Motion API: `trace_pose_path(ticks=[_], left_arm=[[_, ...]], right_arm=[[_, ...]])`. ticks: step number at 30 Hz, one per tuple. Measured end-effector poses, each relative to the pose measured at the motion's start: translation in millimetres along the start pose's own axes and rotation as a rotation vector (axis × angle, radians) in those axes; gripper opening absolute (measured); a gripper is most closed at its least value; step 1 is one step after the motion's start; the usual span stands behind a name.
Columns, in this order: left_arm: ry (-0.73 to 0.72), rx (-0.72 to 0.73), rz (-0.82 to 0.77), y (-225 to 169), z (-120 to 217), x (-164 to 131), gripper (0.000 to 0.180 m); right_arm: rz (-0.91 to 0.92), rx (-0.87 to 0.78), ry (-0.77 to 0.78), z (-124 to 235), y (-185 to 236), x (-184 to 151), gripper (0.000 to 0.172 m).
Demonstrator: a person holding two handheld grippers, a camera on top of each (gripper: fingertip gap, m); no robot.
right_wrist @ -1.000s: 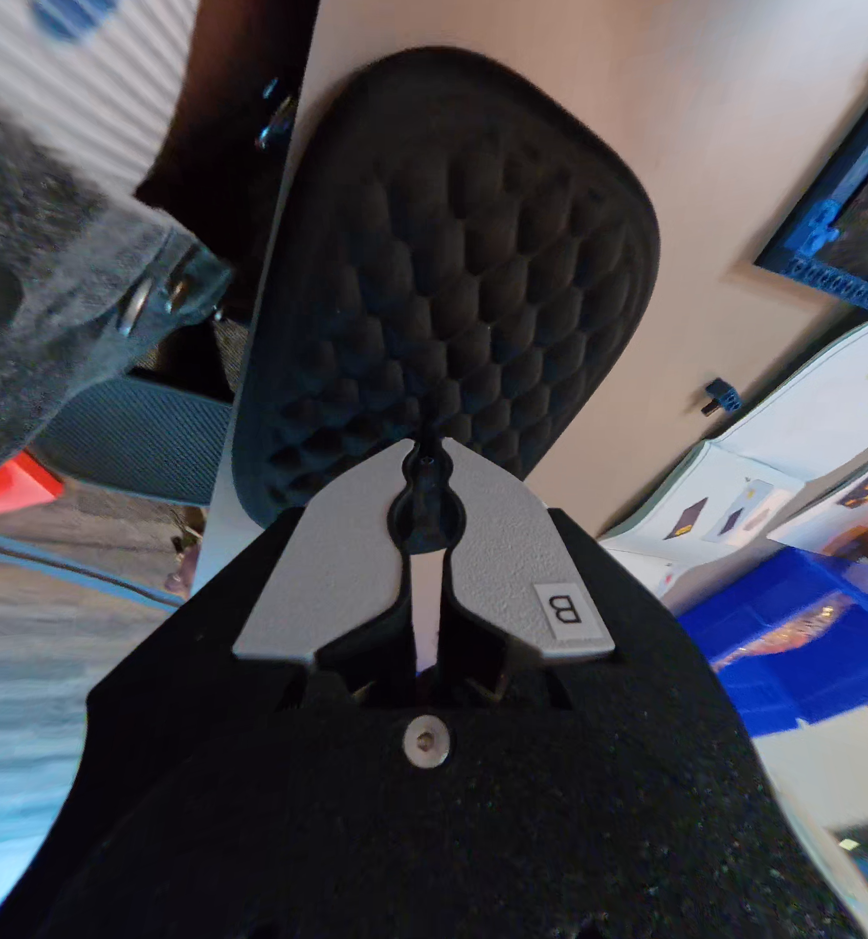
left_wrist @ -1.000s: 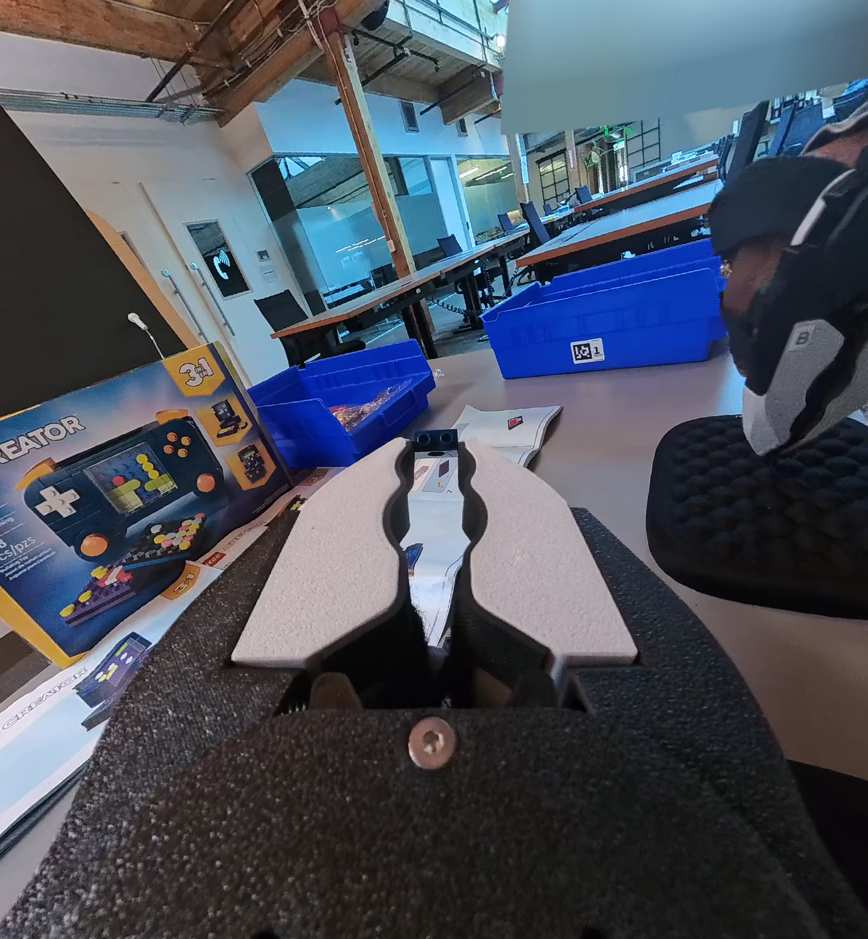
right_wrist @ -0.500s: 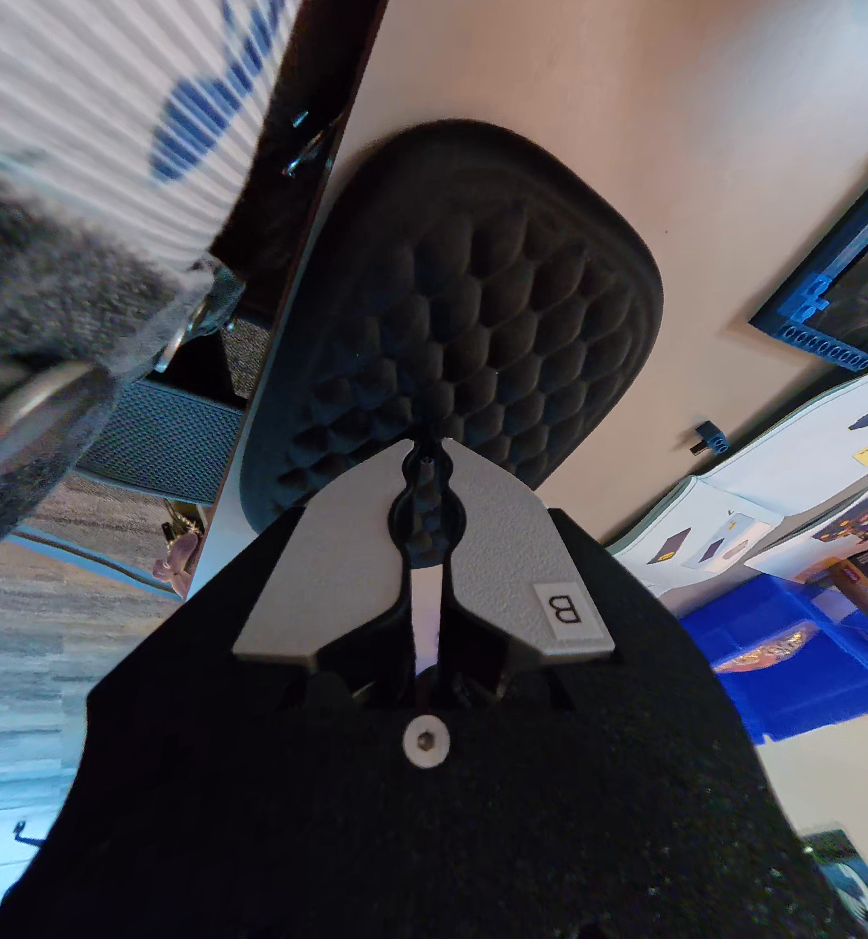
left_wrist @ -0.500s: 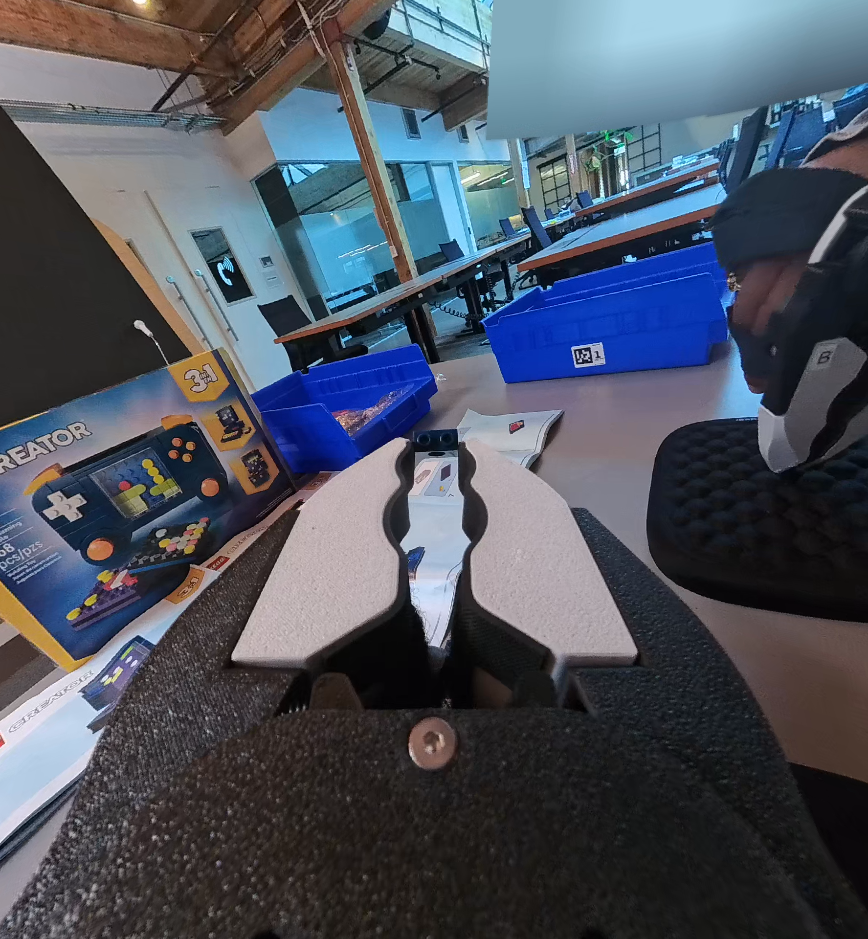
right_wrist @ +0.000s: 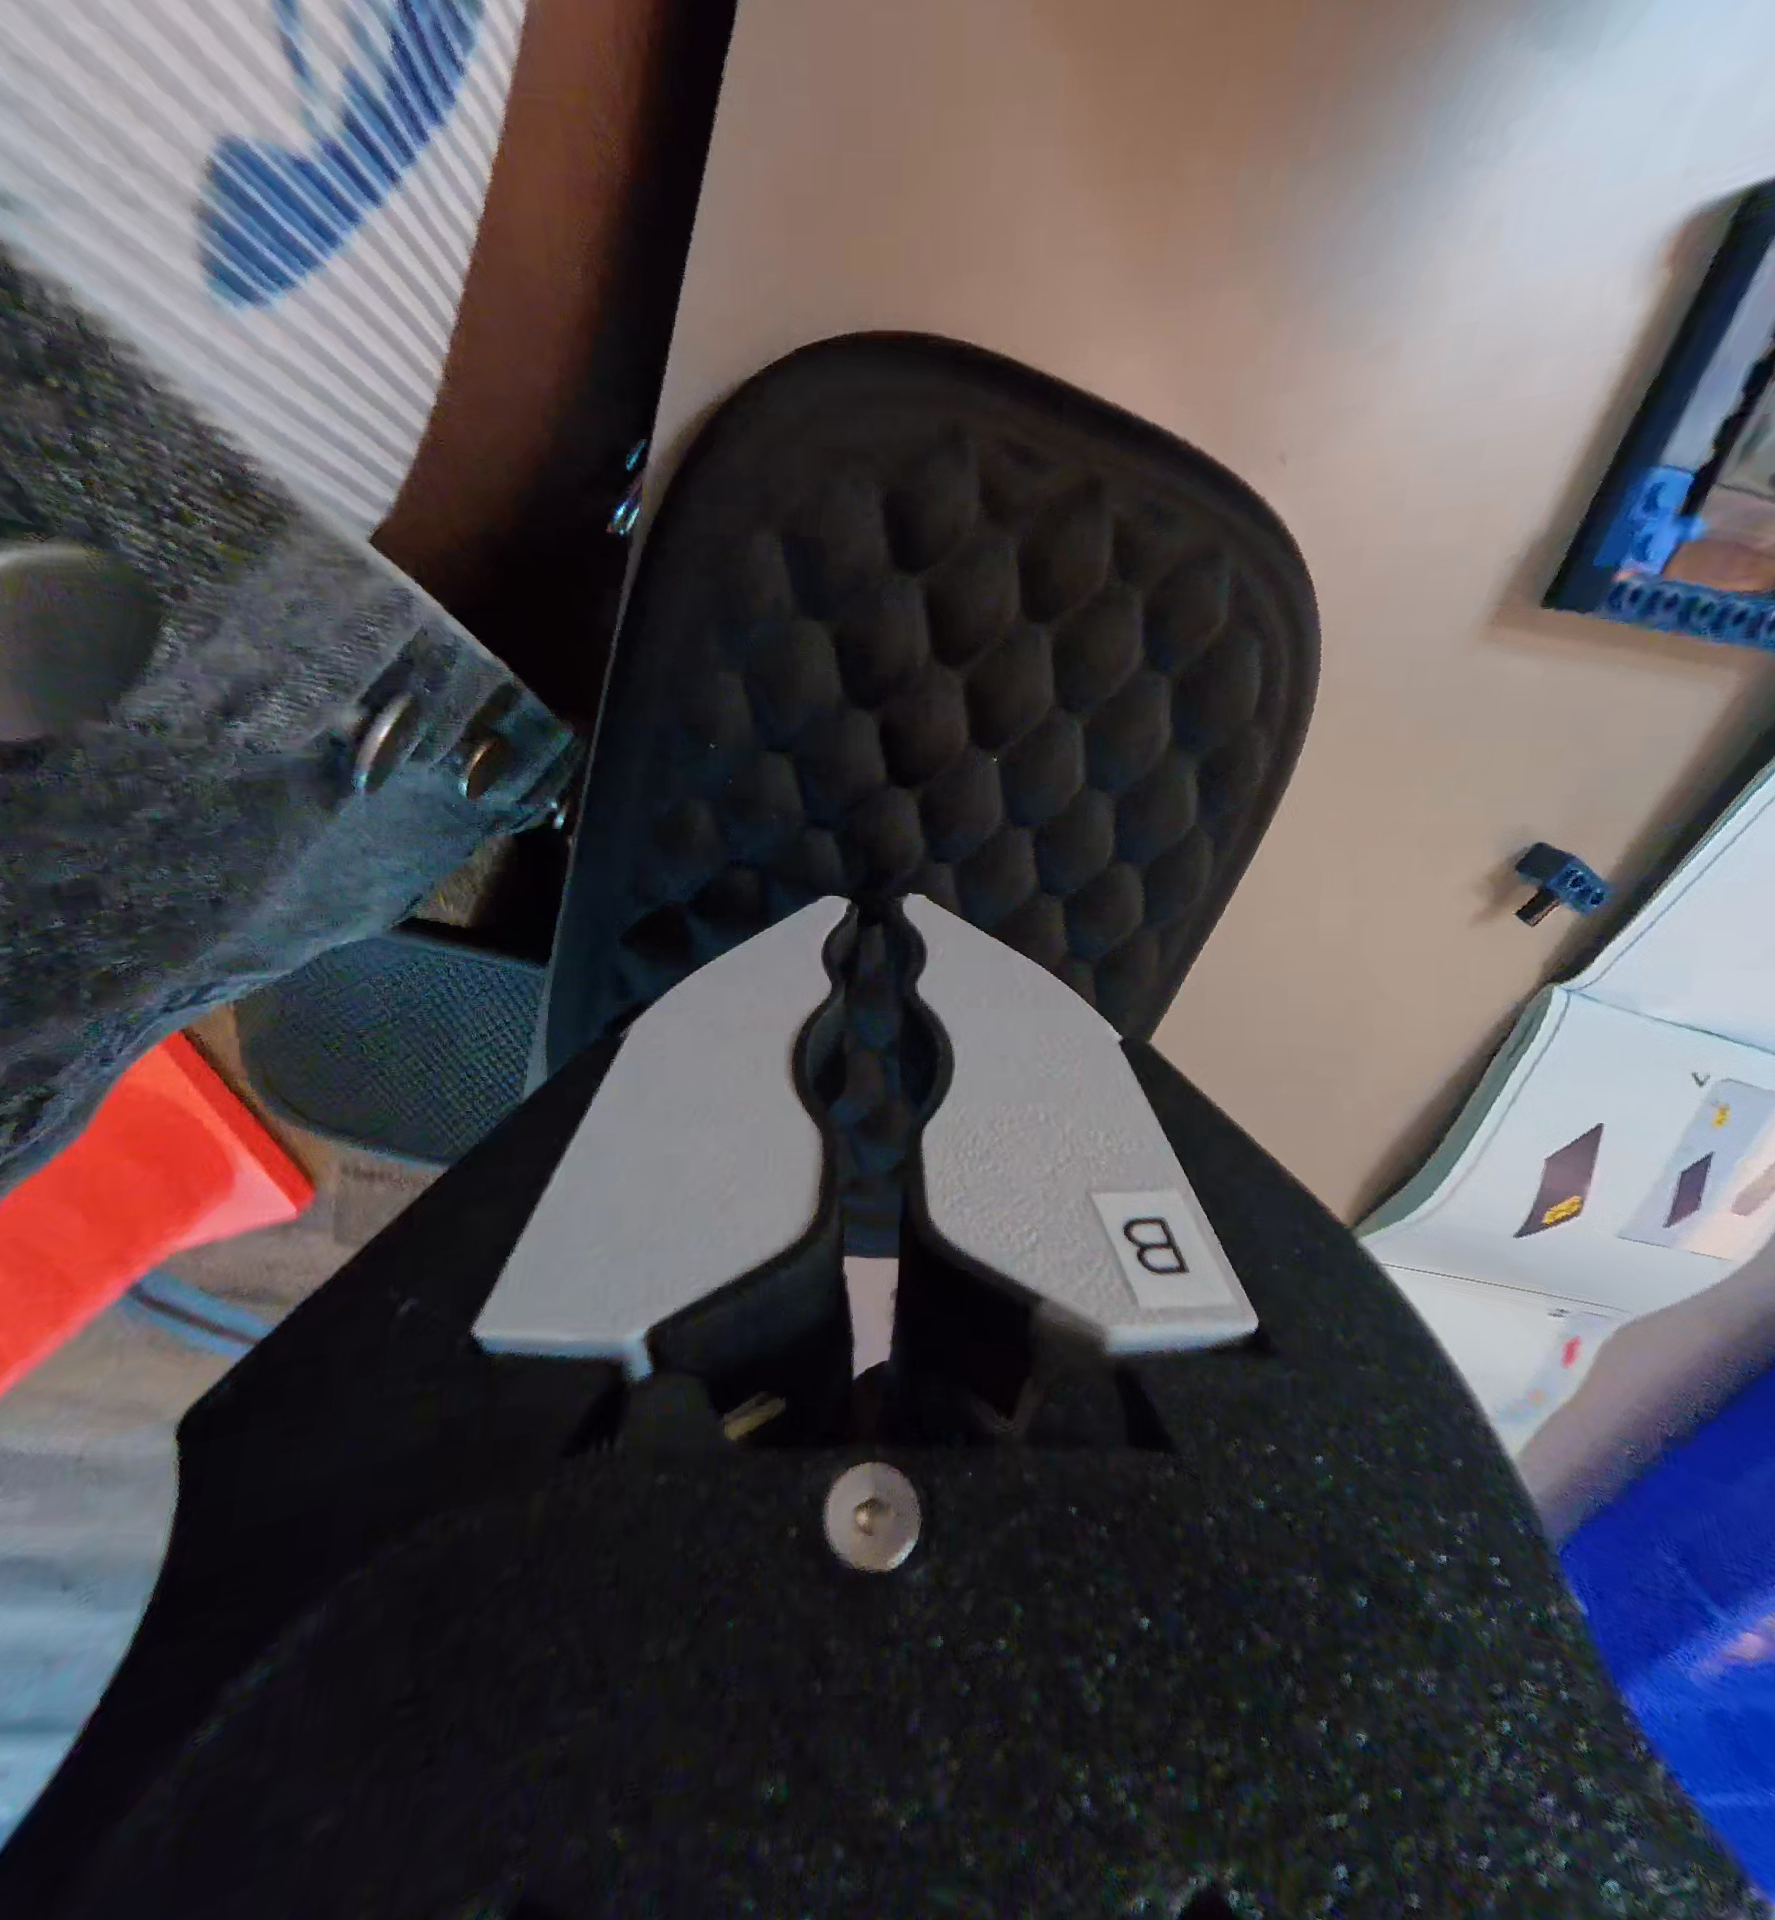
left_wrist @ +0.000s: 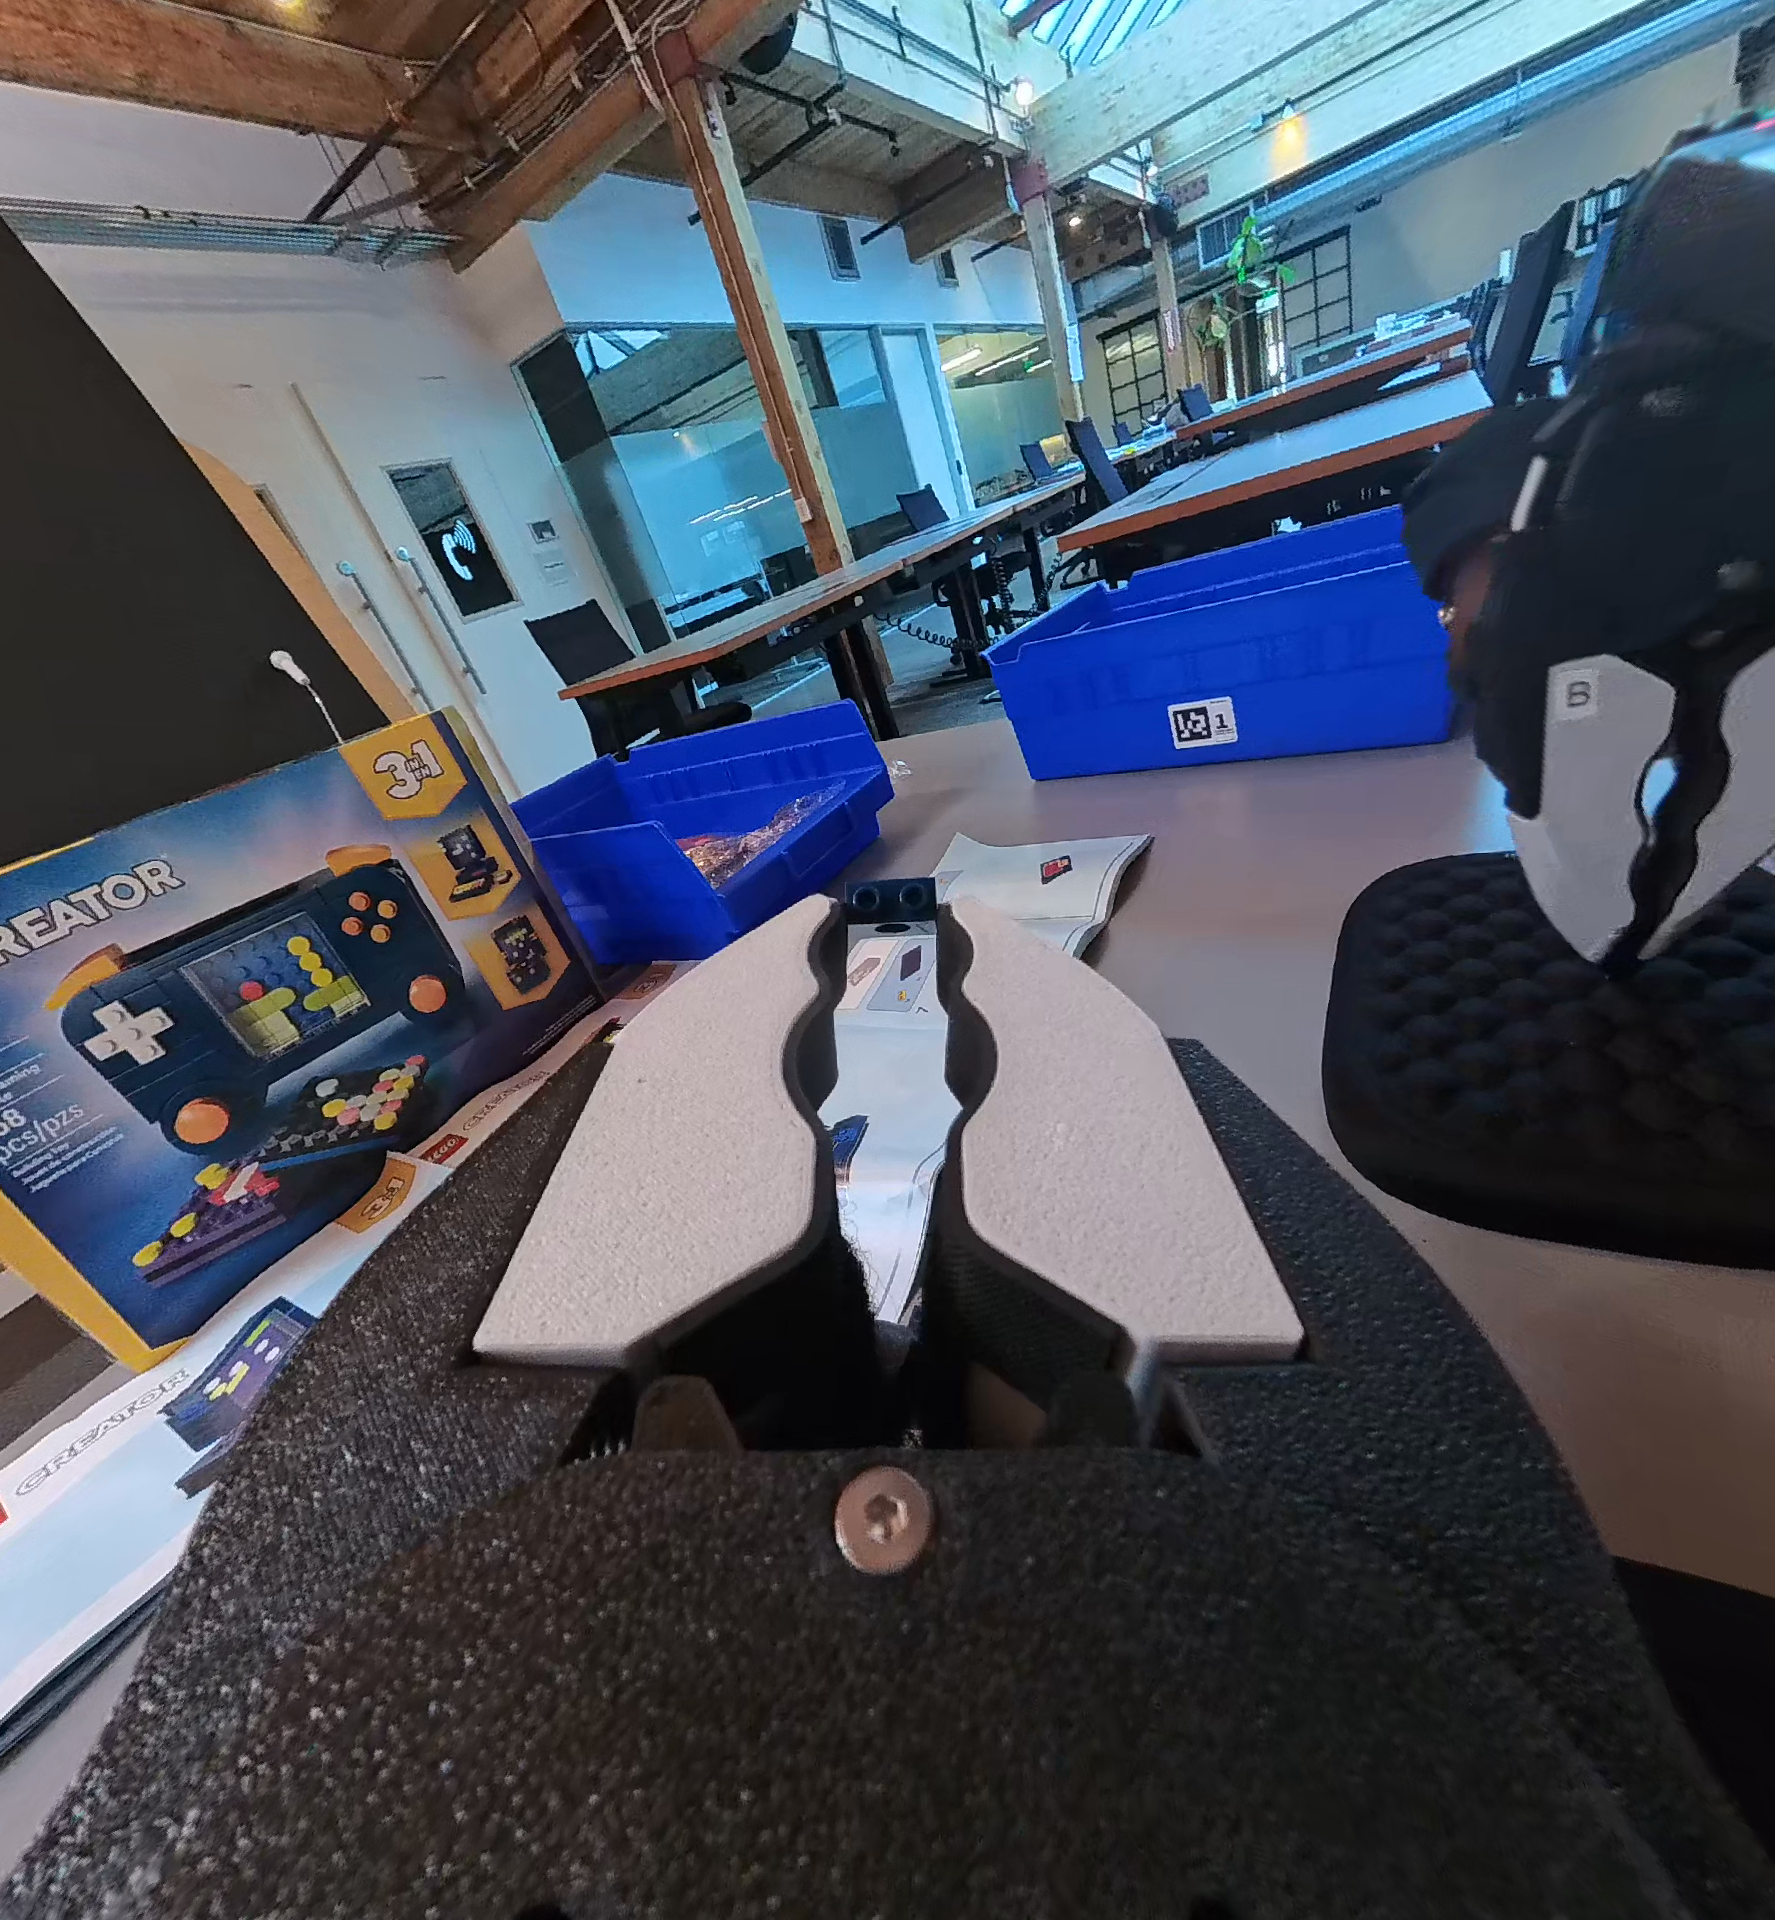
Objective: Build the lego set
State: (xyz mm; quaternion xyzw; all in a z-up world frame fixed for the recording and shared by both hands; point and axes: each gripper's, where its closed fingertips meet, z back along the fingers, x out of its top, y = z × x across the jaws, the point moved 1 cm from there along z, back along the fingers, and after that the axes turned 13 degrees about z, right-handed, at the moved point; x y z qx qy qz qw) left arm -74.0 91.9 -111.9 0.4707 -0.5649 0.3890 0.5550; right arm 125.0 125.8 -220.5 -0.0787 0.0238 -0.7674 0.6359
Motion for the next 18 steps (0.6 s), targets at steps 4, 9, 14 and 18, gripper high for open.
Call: trace_pose_path(ticks=[4,9,14,18], left_arm=[[0.009,-0.010,0.007,-1,-1,-2,0.015],[0.023,-0.029,0.016,-3,-3,-6,0.016],[-0.022,-0.151,0.140,-14,-2,-2,0.016],[-0.115,-0.274,0.344,-13,5,9,0.016]], right_arm=[[-0.160,-0.050,-0.198,11,-13,-7,0.005],[-0.302,-0.164,-0.503,33,-33,-6,0.005],[-0.360,-0.395,-0.931,83,-86,14,0.005],[-0.360,-0.470,-1.282,121,-143,33,0.004]])
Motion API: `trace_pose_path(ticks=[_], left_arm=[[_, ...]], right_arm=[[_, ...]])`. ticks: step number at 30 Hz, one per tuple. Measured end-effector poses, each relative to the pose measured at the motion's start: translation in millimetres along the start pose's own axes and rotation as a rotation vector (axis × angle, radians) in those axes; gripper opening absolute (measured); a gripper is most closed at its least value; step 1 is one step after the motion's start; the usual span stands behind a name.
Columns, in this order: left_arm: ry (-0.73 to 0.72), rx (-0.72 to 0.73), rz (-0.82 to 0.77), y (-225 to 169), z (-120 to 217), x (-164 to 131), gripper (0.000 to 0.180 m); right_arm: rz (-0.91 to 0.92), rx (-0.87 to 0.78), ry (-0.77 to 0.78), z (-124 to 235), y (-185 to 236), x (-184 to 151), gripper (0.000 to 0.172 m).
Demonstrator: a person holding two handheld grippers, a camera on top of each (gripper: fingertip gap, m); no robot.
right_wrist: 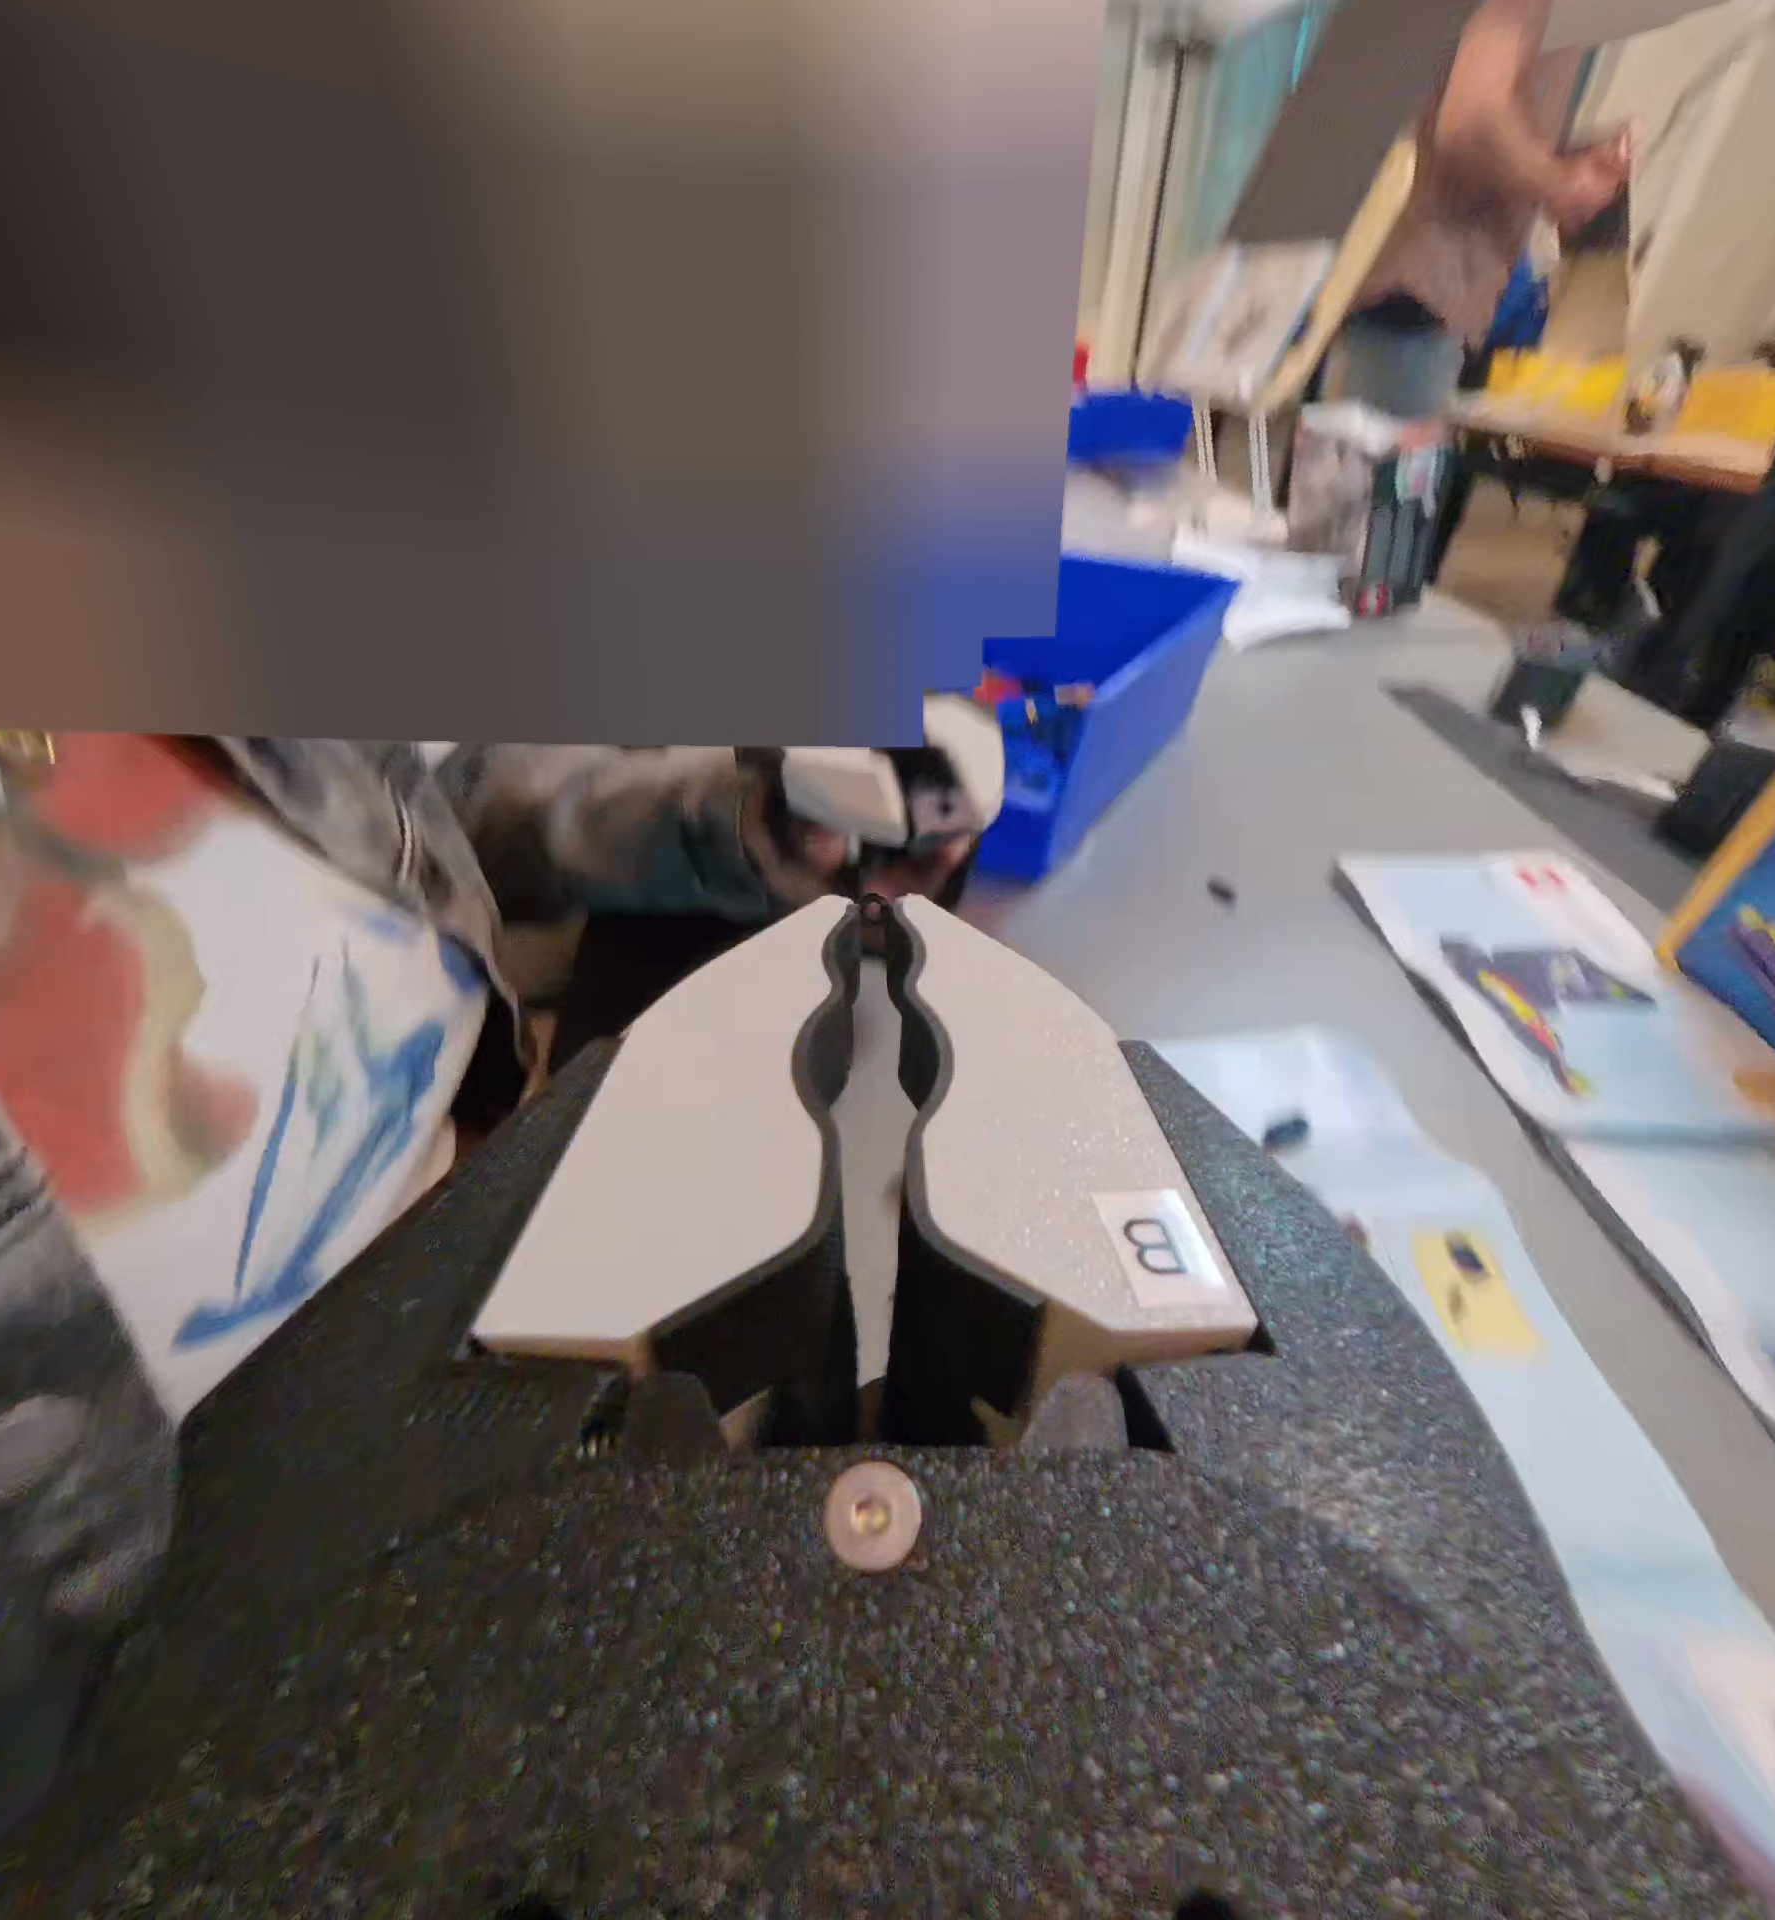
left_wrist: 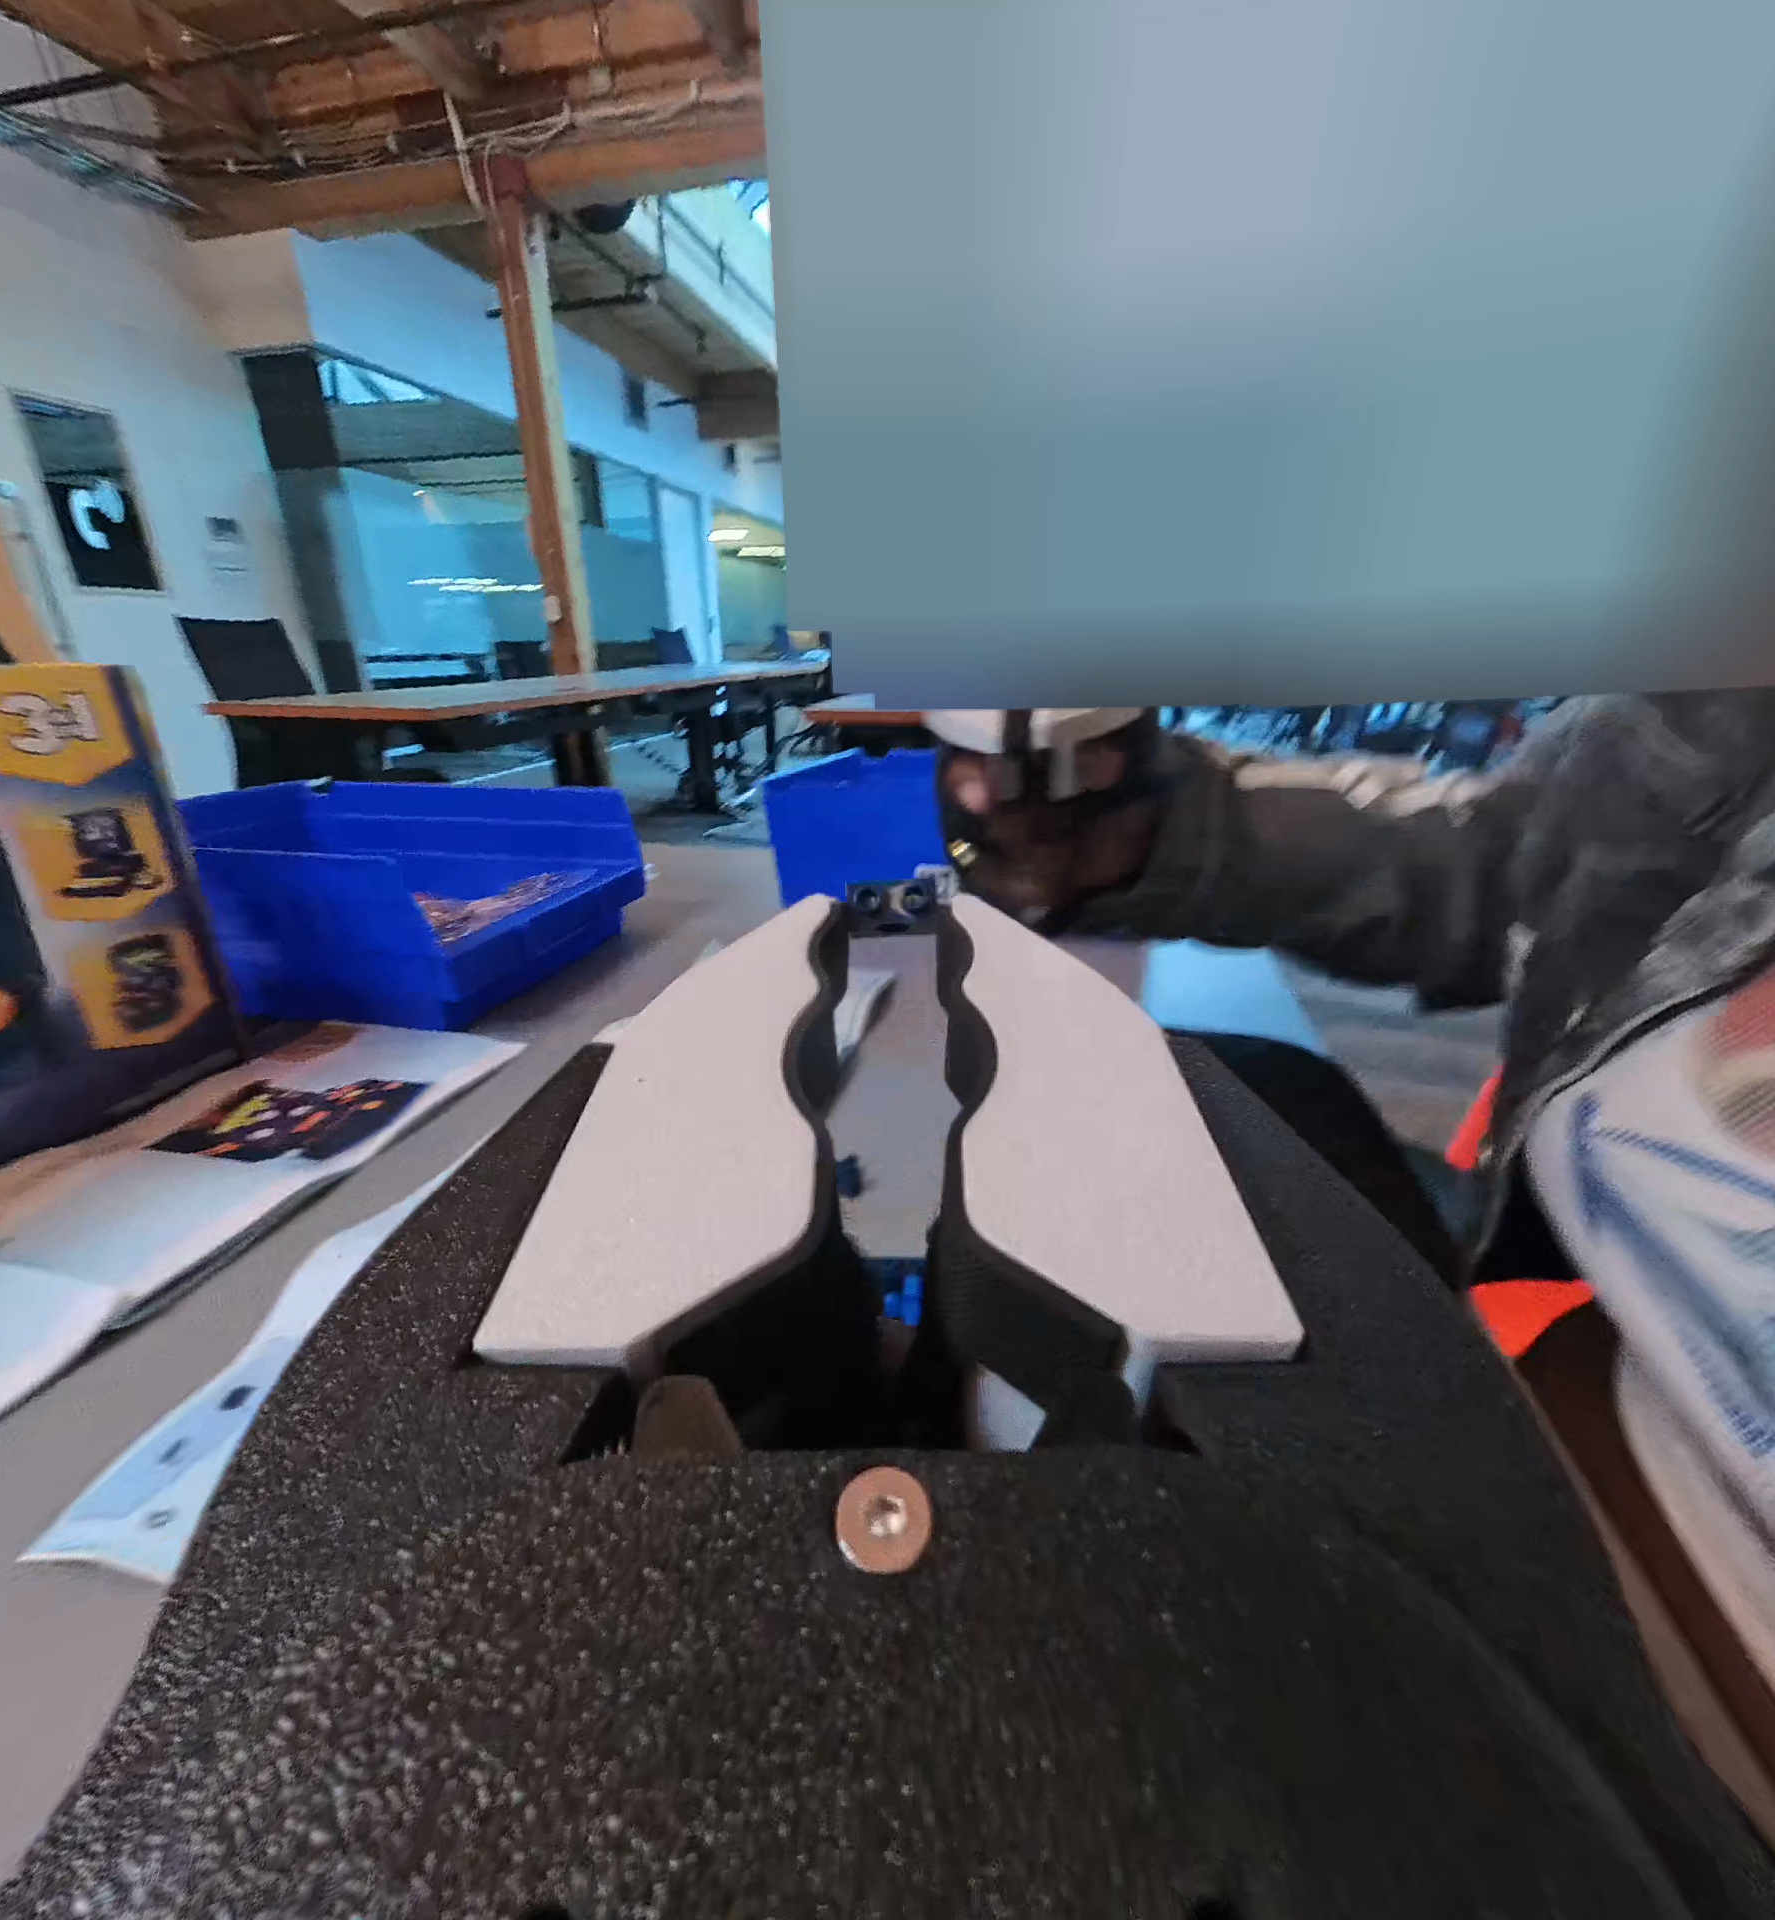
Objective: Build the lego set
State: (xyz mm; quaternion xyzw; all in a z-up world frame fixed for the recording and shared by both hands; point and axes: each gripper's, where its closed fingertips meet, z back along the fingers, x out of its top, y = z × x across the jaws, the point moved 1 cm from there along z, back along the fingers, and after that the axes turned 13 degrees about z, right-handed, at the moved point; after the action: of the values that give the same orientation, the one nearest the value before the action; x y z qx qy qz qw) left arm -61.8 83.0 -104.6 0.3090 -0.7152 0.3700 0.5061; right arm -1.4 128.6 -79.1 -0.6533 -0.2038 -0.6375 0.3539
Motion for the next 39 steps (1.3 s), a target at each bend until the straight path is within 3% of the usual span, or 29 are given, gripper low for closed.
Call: trace_pose_path(ticks=[3,7,9,13,17,22,39], left_arm=[[-0.066,-0.054,0.096,1,6,9,0.015],[-0.097,-0.078,0.187,5,11,13,0.015],[0.003,-0.021,0.148,11,10,2,0.015],[0.299,0.131,-0.121,21,8,-32,0.015],[0.391,0.095,-0.110,18,5,-49,0.015],[0.389,0.088,-0.074,20,6,-54,0.015],[0.363,0.049,-0.052,17,5,-54,0.015]], right_arm=[[-0.058,0.032,-0.113,-28,-23,4,0.004],[-0.067,0.109,-0.102,-57,-27,-2,0.004],[-0.016,0.144,-0.026,-63,-24,-7,0.004],[0.074,0.171,0.150,-60,-19,-30,0.005],[-0.009,0.163,0.144,-57,-12,-56,0.004],[-0.136,0.115,0.030,-53,-16,-69,0.004],[-0.050,0.112,0.056,-57,-6,-75,0.005]])
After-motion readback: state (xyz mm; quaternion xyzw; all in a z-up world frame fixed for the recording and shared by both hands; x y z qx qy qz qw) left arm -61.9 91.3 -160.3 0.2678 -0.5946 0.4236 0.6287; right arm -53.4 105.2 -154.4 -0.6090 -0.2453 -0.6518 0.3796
